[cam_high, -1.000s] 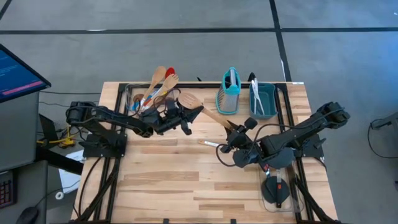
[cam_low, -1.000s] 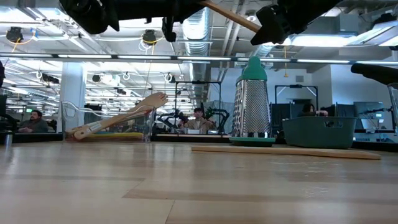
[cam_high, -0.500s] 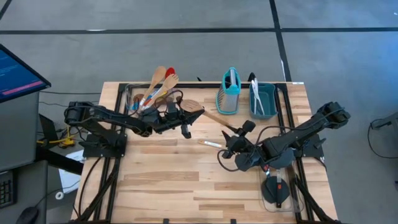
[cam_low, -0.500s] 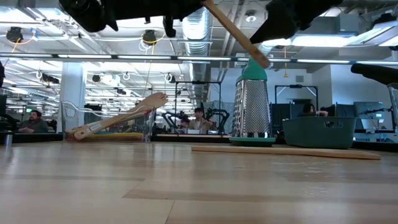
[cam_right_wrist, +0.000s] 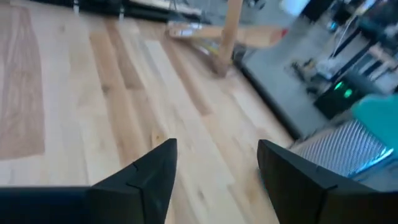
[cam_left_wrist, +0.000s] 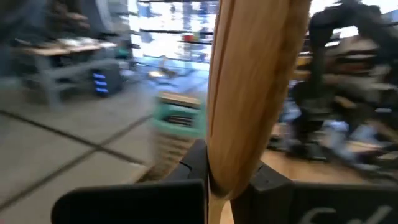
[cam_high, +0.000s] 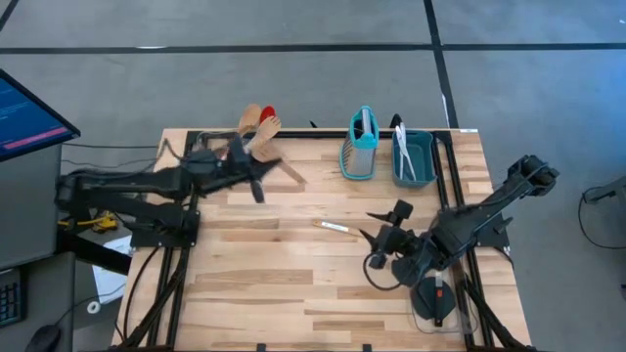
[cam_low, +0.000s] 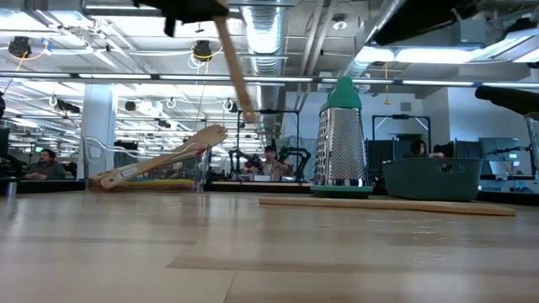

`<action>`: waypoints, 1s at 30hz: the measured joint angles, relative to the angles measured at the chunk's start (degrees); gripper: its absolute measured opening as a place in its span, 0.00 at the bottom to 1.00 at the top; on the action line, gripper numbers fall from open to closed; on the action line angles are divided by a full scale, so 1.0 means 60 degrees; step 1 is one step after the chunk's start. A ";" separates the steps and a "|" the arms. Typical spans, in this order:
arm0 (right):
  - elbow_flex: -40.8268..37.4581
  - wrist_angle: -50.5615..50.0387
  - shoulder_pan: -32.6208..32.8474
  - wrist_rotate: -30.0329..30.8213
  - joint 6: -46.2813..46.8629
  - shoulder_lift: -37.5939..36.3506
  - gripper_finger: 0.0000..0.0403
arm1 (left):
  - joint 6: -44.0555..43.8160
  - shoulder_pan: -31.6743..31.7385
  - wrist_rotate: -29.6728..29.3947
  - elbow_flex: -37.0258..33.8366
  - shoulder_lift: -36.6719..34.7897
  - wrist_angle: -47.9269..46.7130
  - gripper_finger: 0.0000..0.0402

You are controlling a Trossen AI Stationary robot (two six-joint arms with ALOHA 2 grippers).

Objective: Pick & Place Kitchen Items
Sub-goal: Put the bottom wooden slotted spoon into the left transparent bin

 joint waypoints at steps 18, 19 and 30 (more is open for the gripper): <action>-0.0025 -0.1044 -0.0499 -0.0853 0.2027 0.0787 0.38 | 0.1046 0.2813 -0.1041 0.1570 -0.0403 -0.4872 0.01; -0.0022 -0.1036 -0.0532 -0.0852 0.2027 0.0787 0.38 | 0.1113 0.2937 -0.1040 0.1789 -0.0271 -0.5114 0.01; -0.0025 -0.1040 -0.0958 -0.1344 0.2024 0.0787 0.34 | 0.1398 0.4441 -0.1684 0.3584 0.1218 -0.8124 0.01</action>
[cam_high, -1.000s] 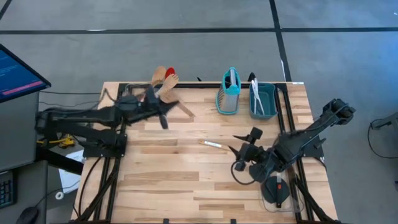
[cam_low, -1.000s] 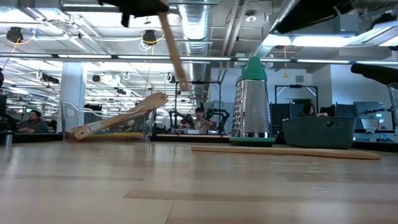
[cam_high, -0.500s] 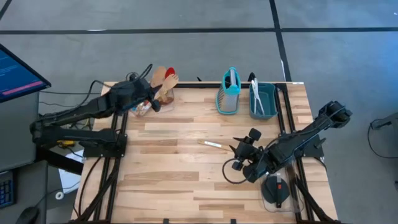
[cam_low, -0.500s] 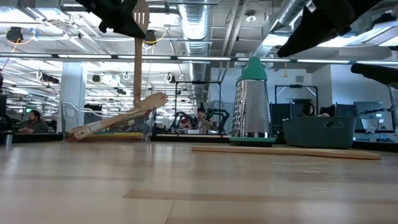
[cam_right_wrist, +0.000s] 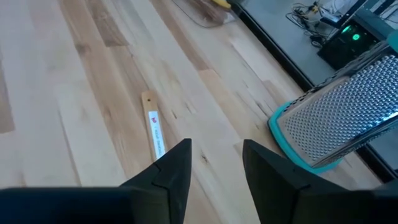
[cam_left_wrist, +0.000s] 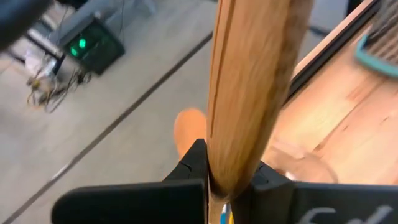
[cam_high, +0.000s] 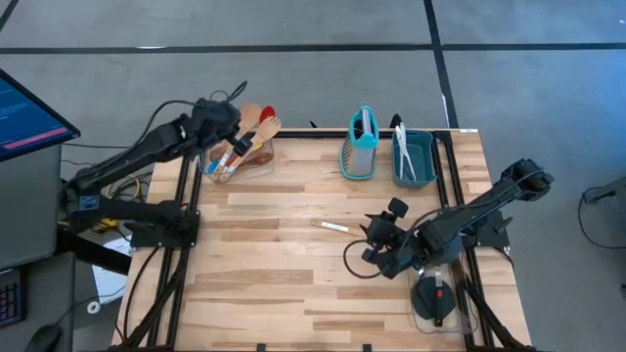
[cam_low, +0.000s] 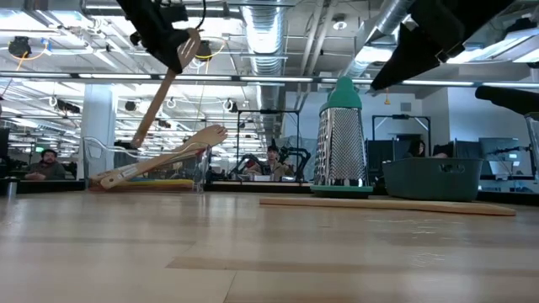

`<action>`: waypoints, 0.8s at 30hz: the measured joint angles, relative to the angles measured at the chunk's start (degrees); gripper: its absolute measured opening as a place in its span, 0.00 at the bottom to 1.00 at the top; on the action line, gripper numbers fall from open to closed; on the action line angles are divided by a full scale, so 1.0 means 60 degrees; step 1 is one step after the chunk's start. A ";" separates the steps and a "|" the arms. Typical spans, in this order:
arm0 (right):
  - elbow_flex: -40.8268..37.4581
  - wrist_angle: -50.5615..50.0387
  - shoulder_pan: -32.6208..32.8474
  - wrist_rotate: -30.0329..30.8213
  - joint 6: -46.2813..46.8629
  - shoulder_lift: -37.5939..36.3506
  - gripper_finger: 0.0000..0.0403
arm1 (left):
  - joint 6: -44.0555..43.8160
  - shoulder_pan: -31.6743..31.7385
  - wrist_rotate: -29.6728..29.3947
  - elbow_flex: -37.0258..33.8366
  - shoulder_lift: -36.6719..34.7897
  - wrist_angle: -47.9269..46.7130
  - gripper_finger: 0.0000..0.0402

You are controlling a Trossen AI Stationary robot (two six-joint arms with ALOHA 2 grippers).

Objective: Pick & Place Kitchen Items
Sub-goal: Put the bottom wooden slotted spoon into the left transparent bin

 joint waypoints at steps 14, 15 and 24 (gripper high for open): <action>-0.0323 0.0081 -0.0294 -0.0008 0.0189 -0.0004 0.35 | -0.0072 0.1047 -0.0442 0.0070 0.1578 -0.0493 0.01; -0.0418 0.0082 -0.0294 -0.0016 0.0319 -0.0004 0.35 | -0.0086 0.1088 -0.0445 0.0070 0.1703 -0.0445 0.01; -0.1178 0.0150 -0.0292 -0.0039 0.1310 -0.0004 0.33 | 0.0532 0.1156 -0.0640 -0.0775 0.2590 0.1528 0.01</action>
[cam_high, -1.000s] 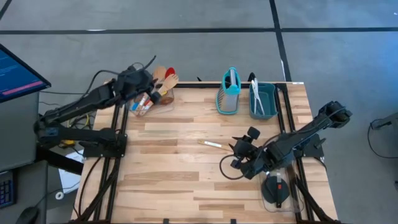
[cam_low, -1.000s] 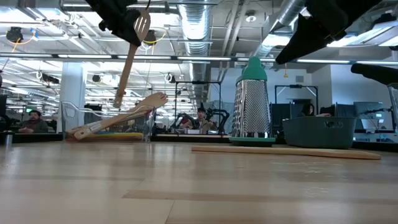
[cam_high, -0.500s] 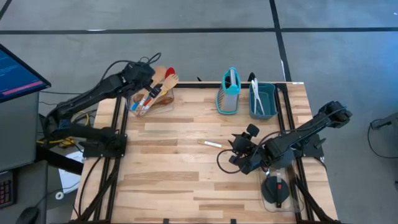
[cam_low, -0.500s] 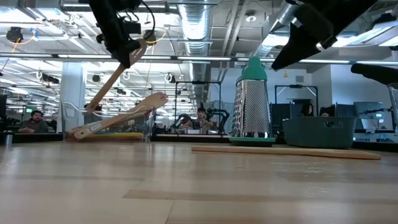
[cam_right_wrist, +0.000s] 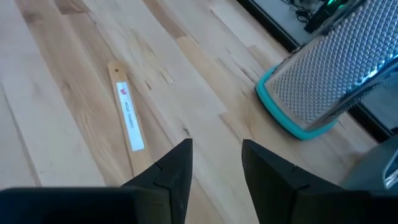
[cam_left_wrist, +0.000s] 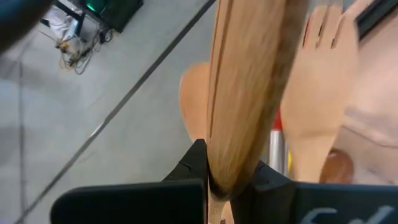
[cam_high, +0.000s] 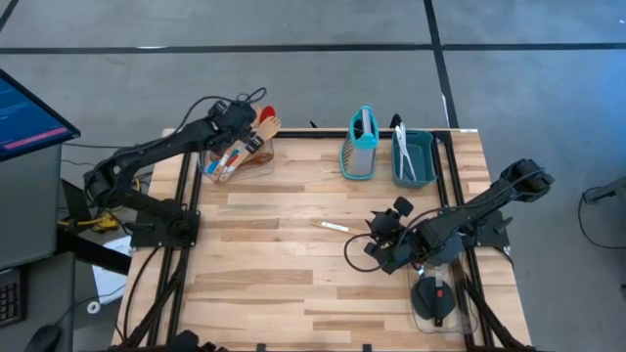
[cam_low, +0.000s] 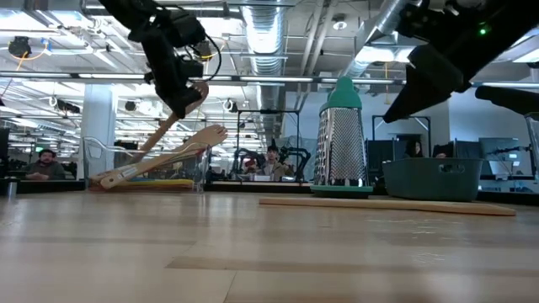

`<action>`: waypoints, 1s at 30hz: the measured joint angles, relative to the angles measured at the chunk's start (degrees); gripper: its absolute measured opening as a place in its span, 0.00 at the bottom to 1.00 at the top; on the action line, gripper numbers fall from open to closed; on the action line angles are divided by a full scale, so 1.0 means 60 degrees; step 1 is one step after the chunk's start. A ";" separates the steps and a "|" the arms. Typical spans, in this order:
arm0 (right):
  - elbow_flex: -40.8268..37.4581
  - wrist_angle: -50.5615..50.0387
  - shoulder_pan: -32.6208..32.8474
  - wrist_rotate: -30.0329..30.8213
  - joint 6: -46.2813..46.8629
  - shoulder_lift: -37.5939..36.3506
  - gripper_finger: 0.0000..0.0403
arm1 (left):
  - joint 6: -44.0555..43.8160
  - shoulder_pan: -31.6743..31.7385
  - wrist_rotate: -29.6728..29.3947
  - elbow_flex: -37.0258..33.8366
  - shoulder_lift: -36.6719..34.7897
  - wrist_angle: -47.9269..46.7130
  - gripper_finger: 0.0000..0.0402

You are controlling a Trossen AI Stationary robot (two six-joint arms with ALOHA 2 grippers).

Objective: Pick & Place Kitchen Items
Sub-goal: Put the bottom wooden slotted spoon into the left transparent bin

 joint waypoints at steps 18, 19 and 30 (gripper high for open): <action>-0.0024 0.0098 -0.0002 -0.0241 0.0012 0.0000 0.33 | 0.0140 -0.0007 -0.0388 -0.1435 0.0037 0.0543 0.07; -0.0024 0.0098 -0.0002 -0.0241 0.0008 0.0000 0.33 | 0.0120 -0.0007 -0.0320 -0.1480 0.0037 0.0600 0.08; -0.0024 0.0076 -0.0002 -0.0518 -0.0017 0.0000 0.33 | 0.0381 -0.0102 -0.0198 -0.1596 -0.0271 0.1033 0.32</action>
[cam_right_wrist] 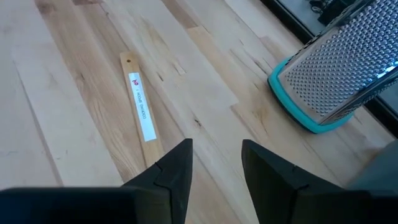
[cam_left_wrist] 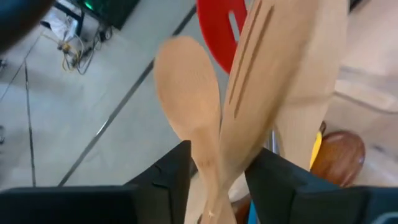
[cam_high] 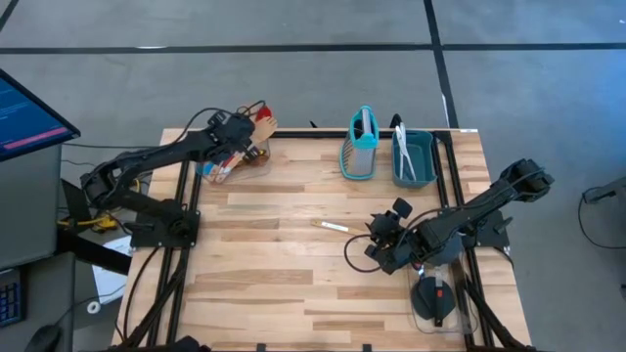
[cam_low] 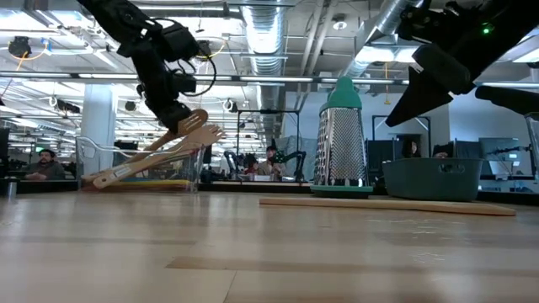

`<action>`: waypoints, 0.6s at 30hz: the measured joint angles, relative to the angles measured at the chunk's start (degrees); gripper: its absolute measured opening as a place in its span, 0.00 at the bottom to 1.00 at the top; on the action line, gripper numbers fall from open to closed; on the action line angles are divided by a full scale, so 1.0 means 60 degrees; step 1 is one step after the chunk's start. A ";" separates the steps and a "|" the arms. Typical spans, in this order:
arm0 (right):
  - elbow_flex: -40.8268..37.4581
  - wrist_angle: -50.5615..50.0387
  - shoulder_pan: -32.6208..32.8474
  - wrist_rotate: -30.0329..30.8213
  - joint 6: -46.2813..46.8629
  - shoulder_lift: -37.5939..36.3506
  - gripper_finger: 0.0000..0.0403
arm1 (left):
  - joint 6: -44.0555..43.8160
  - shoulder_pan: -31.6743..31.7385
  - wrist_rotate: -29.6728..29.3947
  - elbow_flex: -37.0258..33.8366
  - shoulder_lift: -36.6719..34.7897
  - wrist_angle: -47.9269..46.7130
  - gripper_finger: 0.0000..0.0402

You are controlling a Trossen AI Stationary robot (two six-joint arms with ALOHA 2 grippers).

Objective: Pick & Place Kitchen Items
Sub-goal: Put the bottom wooden slotted spoon into the left transparent bin, then put the wooden slotted spoon into the left transparent bin

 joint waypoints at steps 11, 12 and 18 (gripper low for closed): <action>0.0001 -0.0004 0.0000 0.0017 -0.0008 0.0000 0.33 | 0.0024 -0.0577 0.0007 0.0011 -0.2784 0.0215 0.35; 0.0001 0.0000 0.0000 0.0022 -0.0064 0.0000 0.33 | 0.0006 -0.0696 0.0007 0.0011 -0.3073 0.0205 0.35; 0.0004 0.0004 0.0000 0.0031 -0.0233 0.0000 0.33 | -0.0500 -0.1855 0.0224 0.0011 -0.4438 0.0237 0.35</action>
